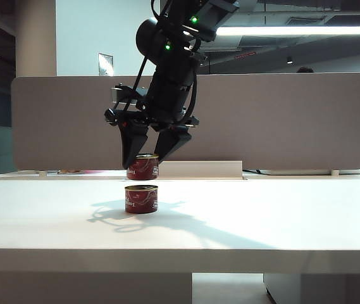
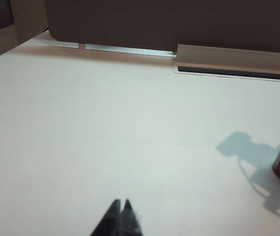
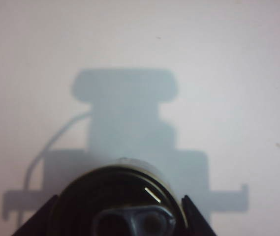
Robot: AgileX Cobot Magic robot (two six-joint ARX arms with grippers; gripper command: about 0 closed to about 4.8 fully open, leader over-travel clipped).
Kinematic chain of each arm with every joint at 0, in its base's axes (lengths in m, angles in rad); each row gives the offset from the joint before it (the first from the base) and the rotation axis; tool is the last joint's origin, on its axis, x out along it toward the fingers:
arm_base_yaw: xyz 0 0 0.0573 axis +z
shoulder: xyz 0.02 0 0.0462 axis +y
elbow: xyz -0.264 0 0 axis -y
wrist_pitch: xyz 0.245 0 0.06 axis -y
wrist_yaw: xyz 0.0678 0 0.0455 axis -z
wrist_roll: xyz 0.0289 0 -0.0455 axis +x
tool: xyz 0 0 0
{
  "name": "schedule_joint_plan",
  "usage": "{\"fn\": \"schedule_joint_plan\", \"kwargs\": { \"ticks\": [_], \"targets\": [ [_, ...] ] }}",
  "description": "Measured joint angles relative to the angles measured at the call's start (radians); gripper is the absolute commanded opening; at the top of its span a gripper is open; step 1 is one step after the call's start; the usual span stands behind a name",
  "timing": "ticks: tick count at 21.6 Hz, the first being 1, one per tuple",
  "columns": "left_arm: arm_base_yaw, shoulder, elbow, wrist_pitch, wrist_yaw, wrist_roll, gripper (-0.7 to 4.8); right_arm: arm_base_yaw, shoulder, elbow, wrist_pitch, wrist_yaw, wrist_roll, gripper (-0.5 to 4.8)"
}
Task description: Stack a can of tomatoes on the right onto the can of tomatoes on the left.
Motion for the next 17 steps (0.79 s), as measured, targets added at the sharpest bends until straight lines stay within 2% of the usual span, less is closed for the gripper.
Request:
{"fn": "schedule_joint_plan", "kwargs": {
  "ticks": [17],
  "targets": [
    [0.0, 0.0, 0.0, 0.0, 0.0, 0.0, -0.06, -0.003, 0.009, 0.0, -0.045, -0.009, 0.005, 2.1]
  ]
}}
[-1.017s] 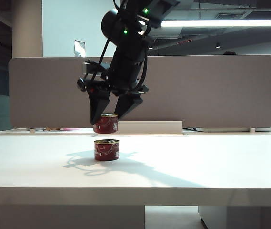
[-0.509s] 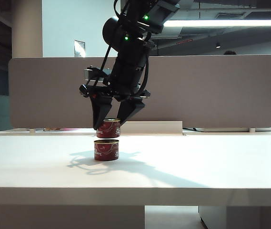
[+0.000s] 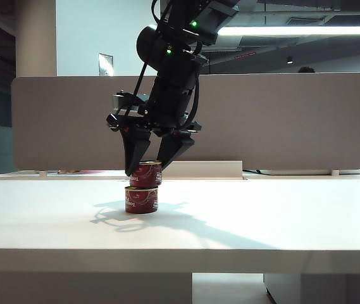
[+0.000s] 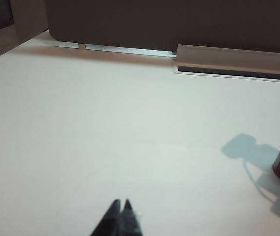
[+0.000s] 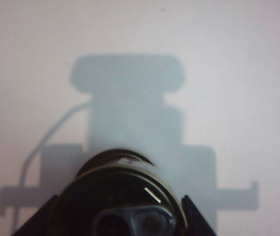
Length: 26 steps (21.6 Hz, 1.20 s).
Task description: Stack a can of tomatoes on the right onto the can of tomatoes on the left.
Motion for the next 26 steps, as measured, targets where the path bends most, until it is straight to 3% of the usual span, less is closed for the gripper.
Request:
{"fn": "schedule_joint_plan", "kwargs": {
  "ticks": [26],
  "targets": [
    [0.0, 0.0, 0.0, 0.0, 0.0, 0.0, -0.06, 0.001, 0.025, 0.003, 0.03, -0.038, 0.0, 2.11]
  ]
}}
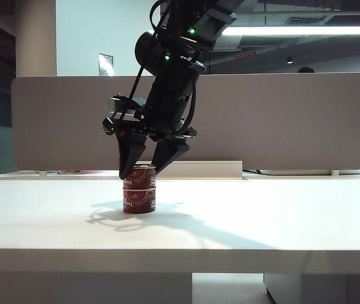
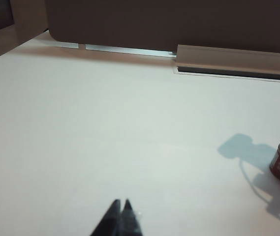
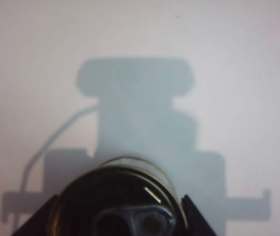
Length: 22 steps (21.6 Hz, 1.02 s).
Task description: Stack a can of tomatoes on the right onto the can of tomatoes on the left.
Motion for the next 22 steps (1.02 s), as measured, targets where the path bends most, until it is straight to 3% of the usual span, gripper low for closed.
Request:
{"fn": "schedule_joint_plan", "kwargs": {
  "ticks": [5, 9, 15, 19, 22],
  "targets": [
    [0.0, 0.0, 0.0, 0.0, 0.0, 0.0, -0.06, 0.001, 0.004, 0.001, 0.009, 0.0, 0.0, 2.12],
    [0.0, 0.0, 0.0, 0.0, 0.0, 0.0, -0.06, 0.001, 0.004, 0.002, 0.008, 0.0, 0.0, 2.88],
    [0.0, 0.0, 0.0, 0.0, 0.0, 0.0, -0.06, 0.001, 0.003, 0.003, 0.005, 0.005, 0.0, 3.22],
    [0.0, 0.0, 0.0, 0.0, 0.0, 0.0, -0.06, 0.0, -0.011, 0.001, -0.014, 0.01, 0.0, 4.08],
    [0.0, 0.001, 0.0, 0.0, 0.0, 0.0, -0.06, -0.002, -0.031, 0.012, -0.011, 0.014, 0.0, 4.32]
  ]
}}
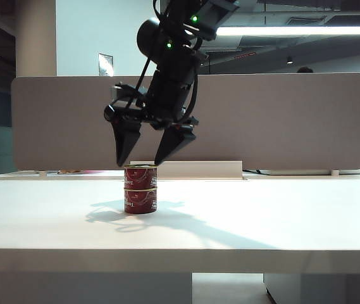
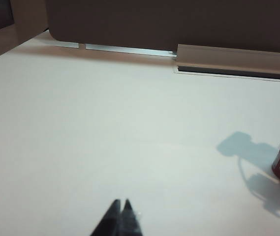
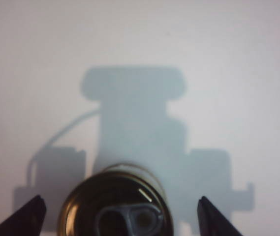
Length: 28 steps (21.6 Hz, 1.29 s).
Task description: Stack a can of tomatoes on the right onto the can of tomatoes on the left.
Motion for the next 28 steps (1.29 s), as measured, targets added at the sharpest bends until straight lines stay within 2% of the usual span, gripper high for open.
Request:
{"fn": "schedule_joint_plan", "kwargs": {
  "ticks": [6, 7, 10, 12, 16, 19, 21, 24, 28],
  "targets": [
    [0.0, 0.0, 0.0, 0.0, 0.0, 0.0, -0.06, 0.0, -0.03, -0.001, -0.008, 0.01, -0.005, 4.3],
    [0.0, 0.0, 0.0, 0.0, 0.0, 0.0, -0.06, -0.001, -0.066, 0.0, -0.009, 0.034, -0.017, 4.01],
    [0.0, 0.0, 0.0, 0.0, 0.0, 0.0, -0.06, -0.01, -0.146, 0.002, -0.019, 0.125, -0.029, 2.49],
    [0.0, 0.0, 0.0, 0.0, 0.0, 0.0, -0.06, -0.026, -0.171, 0.002, -0.034, 0.149, -0.033, 1.47],
    [0.0, 0.0, 0.0, 0.0, 0.0, 0.0, -0.06, -0.095, -0.222, 0.0, -0.099, 0.149, -0.035, 0.31],
    [0.0, 0.0, 0.0, 0.0, 0.0, 0.0, -0.06, -0.143, -0.263, 0.0, -0.126, 0.124, -0.035, -0.01],
    [0.0, 0.0, 0.0, 0.0, 0.0, 0.0, -0.06, -0.189, -0.312, -0.003, -0.153, 0.084, -0.034, -0.01],
    [0.0, 0.0, 0.0, 0.0, 0.0, 0.0, -0.06, -0.219, -0.361, -0.042, -0.155, 0.076, -0.034, -0.01],
    [0.0, 0.0, 0.0, 0.0, 0.026, 0.0, -0.06, -0.279, -0.477, -0.171, -0.127, 0.074, -0.034, -0.01]
  ]
}}
